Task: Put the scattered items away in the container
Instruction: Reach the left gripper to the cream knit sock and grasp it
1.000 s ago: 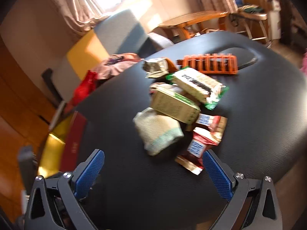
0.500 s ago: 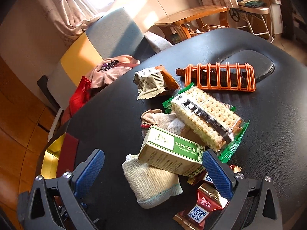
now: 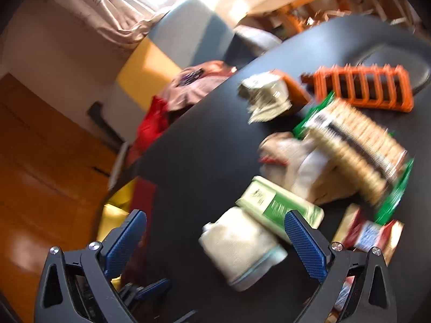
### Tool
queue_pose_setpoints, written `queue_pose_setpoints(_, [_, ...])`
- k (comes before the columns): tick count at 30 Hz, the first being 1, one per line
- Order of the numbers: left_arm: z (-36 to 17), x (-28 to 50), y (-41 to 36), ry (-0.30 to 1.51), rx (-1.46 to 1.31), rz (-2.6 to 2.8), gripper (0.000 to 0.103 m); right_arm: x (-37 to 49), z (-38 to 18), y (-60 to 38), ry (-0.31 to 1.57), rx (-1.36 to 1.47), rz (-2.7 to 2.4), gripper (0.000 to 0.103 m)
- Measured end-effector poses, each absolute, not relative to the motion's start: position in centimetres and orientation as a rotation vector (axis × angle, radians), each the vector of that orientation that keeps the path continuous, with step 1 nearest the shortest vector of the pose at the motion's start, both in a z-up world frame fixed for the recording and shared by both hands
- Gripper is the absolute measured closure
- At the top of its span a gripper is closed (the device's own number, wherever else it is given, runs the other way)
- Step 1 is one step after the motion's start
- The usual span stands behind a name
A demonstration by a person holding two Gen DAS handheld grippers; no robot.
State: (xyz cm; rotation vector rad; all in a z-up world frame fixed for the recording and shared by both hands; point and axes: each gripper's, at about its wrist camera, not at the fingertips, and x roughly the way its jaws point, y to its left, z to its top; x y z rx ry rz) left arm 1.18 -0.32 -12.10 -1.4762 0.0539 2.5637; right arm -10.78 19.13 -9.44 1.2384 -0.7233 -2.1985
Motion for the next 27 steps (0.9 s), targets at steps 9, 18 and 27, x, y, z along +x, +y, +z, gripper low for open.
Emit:
queue_pose_setpoints(9, [-9.7, -1.4, 0.6, 0.007, -1.421, 2.578, 0.030, -6.1, -8.7, 23.2, -0.785, 1.197, -2.318, 0.000])
queue_pose_setpoints(18, [-8.1, -6.1, 4.1, -0.039, -1.379, 2.493, 0.030, -3.2, -9.6, 27.0, -0.815, 1.236, -2.415, 0.000])
queue_pose_setpoints(27, [-8.9, -9.5, 6.1, -0.021, -1.404, 2.455, 0.030, -2.9, -10.1, 27.8, -0.803, 1.229, -2.429, 0.000])
